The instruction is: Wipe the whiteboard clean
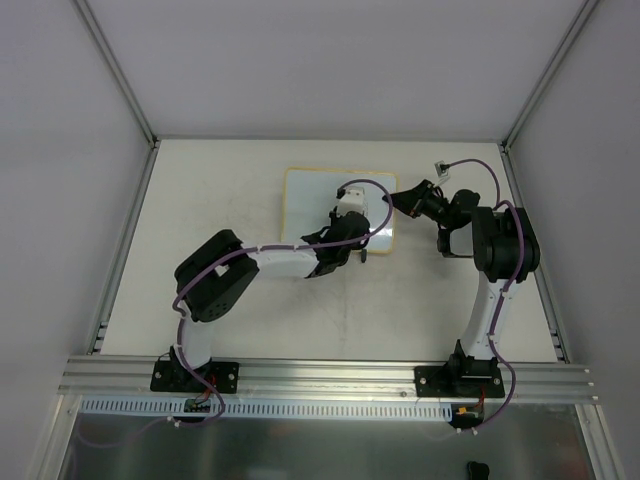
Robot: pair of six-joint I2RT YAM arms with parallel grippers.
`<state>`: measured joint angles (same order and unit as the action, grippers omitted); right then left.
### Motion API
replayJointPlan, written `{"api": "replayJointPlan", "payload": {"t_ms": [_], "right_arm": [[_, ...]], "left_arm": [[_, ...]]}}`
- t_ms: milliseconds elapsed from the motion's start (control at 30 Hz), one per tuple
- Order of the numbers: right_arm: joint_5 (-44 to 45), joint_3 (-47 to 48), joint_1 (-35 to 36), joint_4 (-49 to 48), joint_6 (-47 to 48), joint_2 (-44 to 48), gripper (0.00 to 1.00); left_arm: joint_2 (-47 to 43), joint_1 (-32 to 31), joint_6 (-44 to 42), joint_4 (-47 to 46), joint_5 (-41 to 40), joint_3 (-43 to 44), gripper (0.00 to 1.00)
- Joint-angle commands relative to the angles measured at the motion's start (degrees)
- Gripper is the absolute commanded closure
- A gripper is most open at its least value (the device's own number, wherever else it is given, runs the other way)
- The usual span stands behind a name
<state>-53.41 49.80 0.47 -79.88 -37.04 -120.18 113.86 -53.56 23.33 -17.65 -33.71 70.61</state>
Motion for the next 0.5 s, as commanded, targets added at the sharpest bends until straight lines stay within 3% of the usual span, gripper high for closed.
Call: {"api": "replayJointPlan", "payload": {"t_ms": [0, 200, 333, 467], "right_arm": [[-0.2, -1.0, 0.4, -7.9, 2.0, -0.1, 1.00], [-0.2, -1.2, 0.4, -8.0, 1.8, 0.1, 1.00], [-0.1, -1.1, 0.4, -7.9, 1.6, 0.0, 1.00], [-0.1, -0.8, 0.4, -7.9, 1.3, -0.1, 1.00]], "left_arm": [[0.5, 7.1, 3.1, 9.9, -2.9, -6.8, 1.00], [-2.1, 10.4, 3.7, 9.7, -1.9, -11.3, 1.00], [0.0, 10.1, 2.9, 9.8, 2.8, -8.5, 1.00], [2.9, 7.2, 1.9, 11.4, 2.5, -4.0, 1.00]]}}
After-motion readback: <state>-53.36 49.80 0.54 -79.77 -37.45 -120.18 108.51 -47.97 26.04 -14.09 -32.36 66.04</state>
